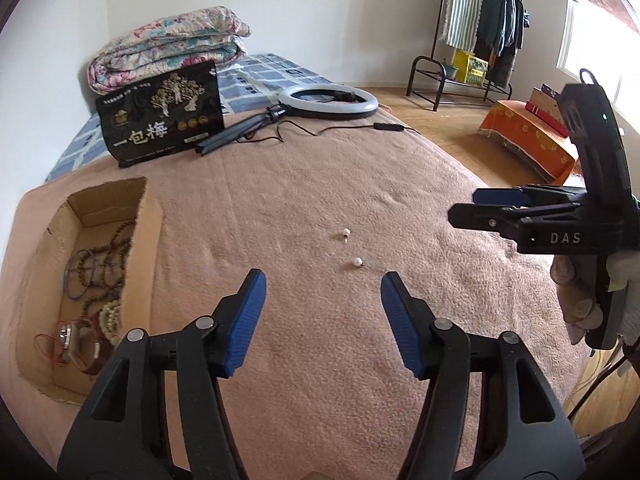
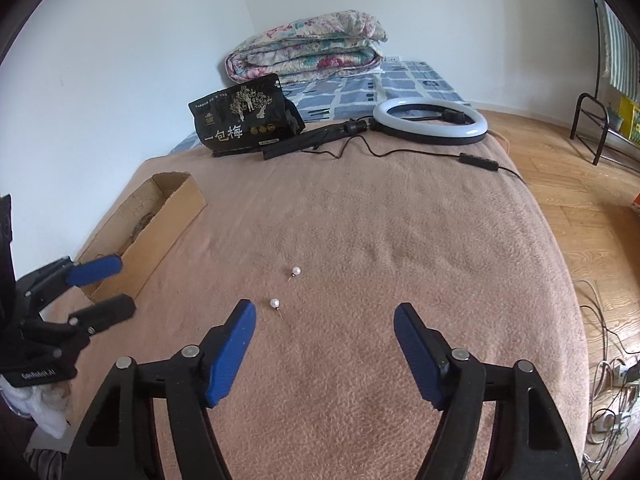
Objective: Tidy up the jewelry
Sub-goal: 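Grasp one pearl-headed pin with the left gripper while the right gripper grasps the other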
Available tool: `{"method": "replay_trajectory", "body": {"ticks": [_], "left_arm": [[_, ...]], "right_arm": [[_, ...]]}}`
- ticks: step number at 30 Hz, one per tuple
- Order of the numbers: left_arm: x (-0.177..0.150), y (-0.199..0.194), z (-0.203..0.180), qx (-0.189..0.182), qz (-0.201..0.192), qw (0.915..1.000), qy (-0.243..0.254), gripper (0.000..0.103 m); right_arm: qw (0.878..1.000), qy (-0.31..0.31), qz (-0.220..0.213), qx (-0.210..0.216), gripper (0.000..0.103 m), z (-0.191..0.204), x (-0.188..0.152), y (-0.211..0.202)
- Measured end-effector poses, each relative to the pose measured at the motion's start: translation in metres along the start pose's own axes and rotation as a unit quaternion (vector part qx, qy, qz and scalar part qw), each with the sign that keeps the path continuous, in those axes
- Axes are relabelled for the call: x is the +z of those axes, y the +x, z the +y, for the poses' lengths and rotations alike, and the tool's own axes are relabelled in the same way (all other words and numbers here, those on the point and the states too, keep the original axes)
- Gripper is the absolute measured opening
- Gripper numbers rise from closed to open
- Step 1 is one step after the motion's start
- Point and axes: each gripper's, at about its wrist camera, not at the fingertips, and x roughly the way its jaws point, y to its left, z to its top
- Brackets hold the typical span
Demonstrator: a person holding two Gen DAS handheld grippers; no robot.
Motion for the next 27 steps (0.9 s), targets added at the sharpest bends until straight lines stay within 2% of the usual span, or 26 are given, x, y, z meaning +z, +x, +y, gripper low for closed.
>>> {"method": "replay_trajectory", "body": {"ticks": [3,6,9,10,12,16,18,25,27], "left_arm": [[0.000,0.024,-0.004,-0.022,0.020,0.9995,-0.010,0.050],[0.001,0.049,-0.007,-0.030,0.036,0.9988,-0.014,0.044],[0.003,0.071,-0.012,-0.036,0.049,0.9981,-0.012,0.043],[0.003,0.077,-0.014,-0.036,0.052,0.9980,-0.009,0.042],[0.003,0.090,-0.019,-0.034,0.059,0.9976,-0.002,0.035],[0.004,0.110,-0.021,-0.027,0.067,0.9974,0.002,0.033],[0.005,0.117,-0.020,-0.027,0.070,0.9972,0.000,0.027],[0.004,0.130,-0.019,-0.027,0.073,0.9969,0.010,0.010],[0.004,0.129,-0.016,-0.030,0.071,0.9970,0.007,0.010]], "right_arm": [[1.000,0.007,0.010,0.024,0.058,-0.004,0.008,0.017],[0.999,0.012,0.022,0.039,0.047,-0.008,0.015,0.034],[0.998,0.014,0.033,0.046,0.041,-0.011,0.020,0.049],[0.998,0.015,0.036,0.049,0.040,-0.012,0.021,0.054],[0.998,0.018,0.042,0.053,0.038,-0.013,0.024,0.062],[0.997,0.013,0.048,0.055,0.036,-0.014,0.028,0.074],[0.997,0.012,0.050,0.057,0.036,-0.014,0.029,0.079],[0.997,0.012,0.058,0.059,0.036,-0.016,0.029,0.091],[0.996,0.011,0.059,0.060,0.036,-0.016,0.029,0.094]]}}
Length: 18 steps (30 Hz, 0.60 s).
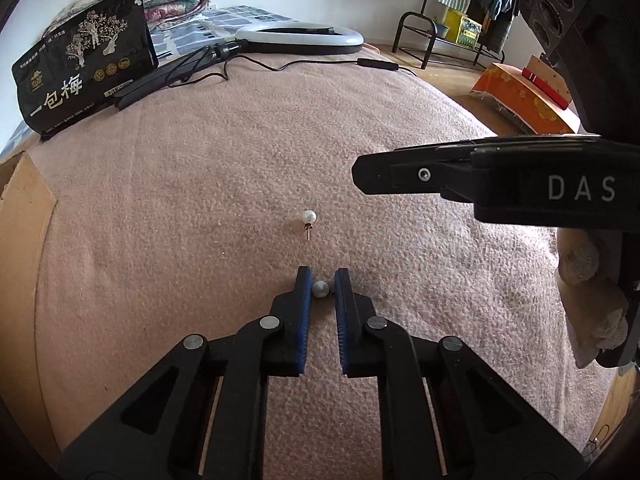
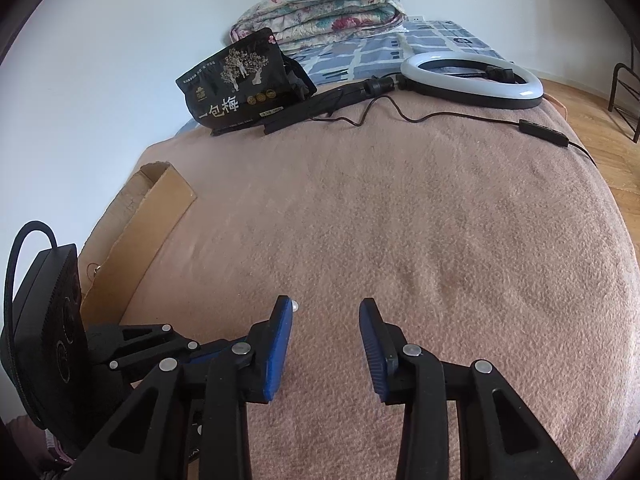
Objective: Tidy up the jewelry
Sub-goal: 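Grasp one pearl-headed pin with the left gripper while the right gripper grasps the other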
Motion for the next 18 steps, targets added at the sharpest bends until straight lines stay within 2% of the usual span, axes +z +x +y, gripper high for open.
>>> {"method": "replay_trajectory", "body": {"ticks": [12,18], "left_arm": [[-0.011,-0.014,0.027,0.024,-0.002,0.9997,-0.010,0.010],[-0.018,-0.022,0.042,0.039,0.000,0.9991,-0.018,0.010]], "right_arm": [[0.999,-0.032,0.009,-0.002,0.036,0.019,-0.003,0.025],[0.998,-0.066,0.013,-0.017,0.036,0.036,-0.004,0.036]]}}
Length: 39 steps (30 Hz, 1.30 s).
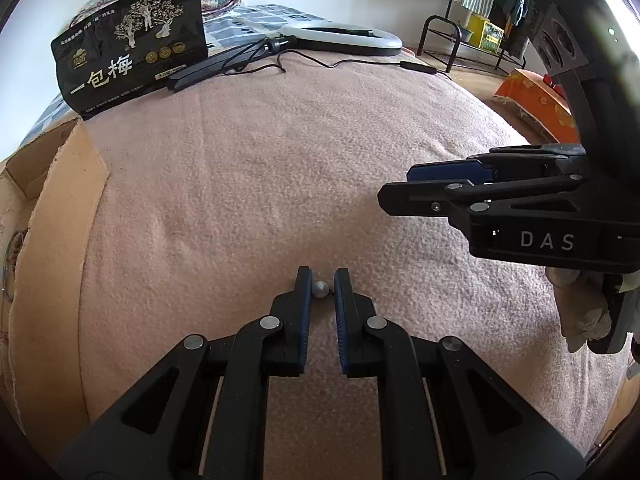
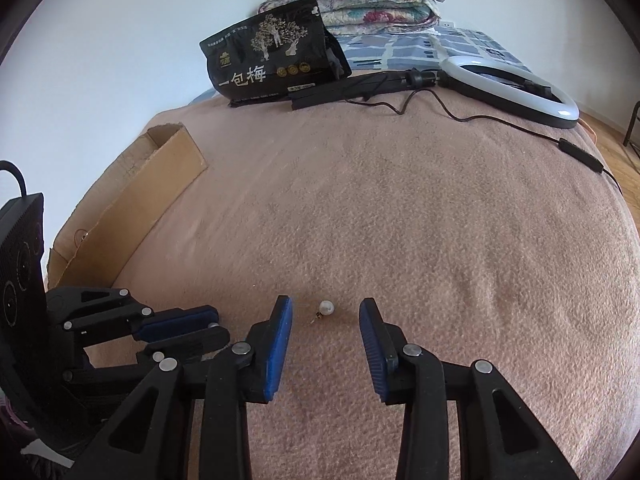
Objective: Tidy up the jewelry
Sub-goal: 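Grasp one pearl-headed pin with the left gripper while the right gripper grasps the other, then carry the pearl pin with the left tool while the right tool carries its pin to the box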
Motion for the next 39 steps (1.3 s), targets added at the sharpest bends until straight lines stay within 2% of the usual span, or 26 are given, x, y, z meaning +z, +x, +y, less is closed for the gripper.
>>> {"method": "replay_trajectory", "body": {"ticks": [5,8,10,12,18,27,39], "left_arm": [[-0.006,-0.006,0.007,0.011,-0.001,0.9999,0.001,0.010],[-0.008,-0.008,0.011,0.013,-0.002,0.9999,-0.004,0.010],[-0.009,-0.010,0.013,0.014,-0.002,0.9999,-0.007,0.010],[-0.009,-0.012,0.015,0.015,-0.003,0.9998,-0.009,0.010],[-0.008,-0.031,0.020,0.019,-0.018,0.9995,-0.018,0.010],[-0.005,-0.083,0.031,0.036,-0.059,0.9972,-0.028,0.010],[-0.014,-0.145,0.063,0.075,-0.103,0.9910,-0.043,0.010]], "right_arm": [[0.999,-0.036,0.011,-0.032,0.036,0.015,0.001,0.011],[0.997,-0.056,0.017,-0.054,0.026,0.022,0.001,0.016],[0.996,-0.062,0.020,-0.063,0.012,0.024,0.001,0.017],[0.995,-0.067,0.020,-0.070,0.008,0.027,0.000,0.017],[0.994,-0.072,0.010,-0.078,0.006,0.035,-0.001,0.005],[0.993,-0.084,-0.025,-0.075,0.006,0.061,0.003,-0.036],[0.992,-0.105,-0.062,-0.044,0.006,0.113,0.023,-0.065]]}}
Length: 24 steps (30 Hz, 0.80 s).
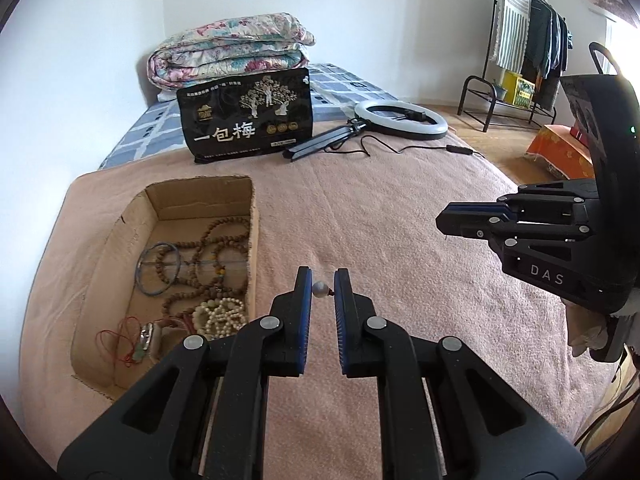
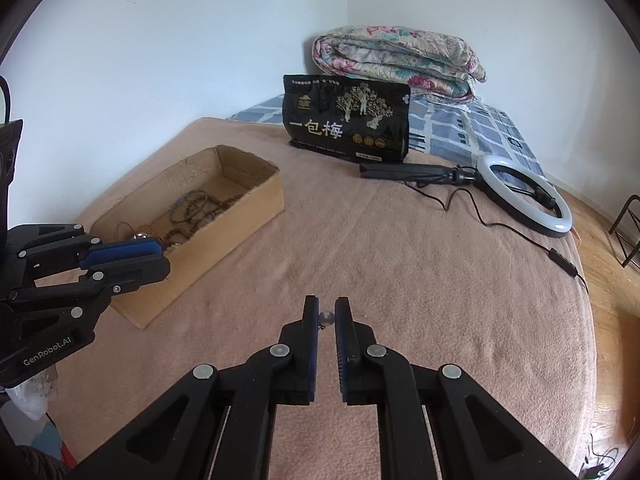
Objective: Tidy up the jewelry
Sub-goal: 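Carry the pearl pin with the left tool while the right tool carries its pin to the box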
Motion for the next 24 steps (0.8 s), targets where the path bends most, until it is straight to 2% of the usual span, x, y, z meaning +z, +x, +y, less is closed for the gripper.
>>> {"method": "replay_trajectory", "body": {"ticks": [15,24], "left_arm": [[-0.006,-0.029,0.073,0.066,-0.022,0.9967,-0.041,0.010],[-0.016,-0.023,0.099,0.073,-0.009,0.9956,-0.058,0.010]], "right_arm": [[0.997,-0.037,-0.025,0.063,0.006,0.072,0.052,0.017],[0.995,-0.030,-0.023,0.095,0.006,0.100,0.079,0.046]]}}
